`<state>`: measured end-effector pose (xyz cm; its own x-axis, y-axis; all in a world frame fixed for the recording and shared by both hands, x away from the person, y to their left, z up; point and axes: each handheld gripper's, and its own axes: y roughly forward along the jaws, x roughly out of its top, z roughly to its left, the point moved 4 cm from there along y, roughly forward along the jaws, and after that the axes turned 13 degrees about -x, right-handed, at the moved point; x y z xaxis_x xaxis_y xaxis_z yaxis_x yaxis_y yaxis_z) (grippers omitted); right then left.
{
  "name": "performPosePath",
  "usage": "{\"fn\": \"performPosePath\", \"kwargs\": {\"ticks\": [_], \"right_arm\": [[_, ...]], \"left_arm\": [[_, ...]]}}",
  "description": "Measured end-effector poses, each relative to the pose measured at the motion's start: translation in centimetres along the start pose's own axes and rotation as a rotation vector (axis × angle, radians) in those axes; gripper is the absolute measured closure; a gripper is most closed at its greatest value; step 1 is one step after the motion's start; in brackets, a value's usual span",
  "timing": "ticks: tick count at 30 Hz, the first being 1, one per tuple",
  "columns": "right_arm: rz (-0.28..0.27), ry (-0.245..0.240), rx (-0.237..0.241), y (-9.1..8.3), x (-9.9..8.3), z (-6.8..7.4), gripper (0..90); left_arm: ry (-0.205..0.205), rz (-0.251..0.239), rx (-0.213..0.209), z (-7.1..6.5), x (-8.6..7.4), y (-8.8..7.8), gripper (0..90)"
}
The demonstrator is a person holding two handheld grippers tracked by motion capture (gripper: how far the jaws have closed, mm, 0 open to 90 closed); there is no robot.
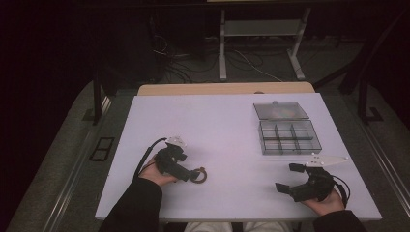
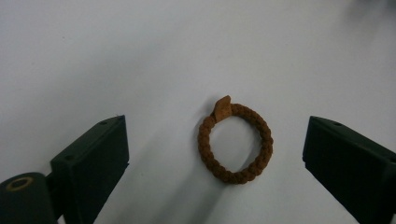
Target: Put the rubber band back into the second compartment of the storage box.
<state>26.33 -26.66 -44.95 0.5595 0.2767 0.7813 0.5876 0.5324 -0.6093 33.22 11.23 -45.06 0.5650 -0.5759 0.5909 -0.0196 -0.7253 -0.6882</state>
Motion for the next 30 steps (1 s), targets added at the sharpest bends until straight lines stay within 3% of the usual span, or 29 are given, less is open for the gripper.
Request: {"fn": "performPosePath", "kwargs": {"ticks": [7,21,30], "right_arm": [[0.002,-0.001,0.002,0.0,0.0,0.0,0.1],[0.004,-0.004,0.004,0.1,-0.1,0.1,0.1],[0.006,-0.007,0.004,0.1,-0.1,0.1,0.1]], "left_arm": [[0.005,0.018,0.003,0.0,-0.1,0.2,18.0],[0.072,0.071,0.039,-0.3,-0.2,1.3,54.4],[0.071,0.089,0.059,-0.2,-0.3,1.8,68.4]]}}
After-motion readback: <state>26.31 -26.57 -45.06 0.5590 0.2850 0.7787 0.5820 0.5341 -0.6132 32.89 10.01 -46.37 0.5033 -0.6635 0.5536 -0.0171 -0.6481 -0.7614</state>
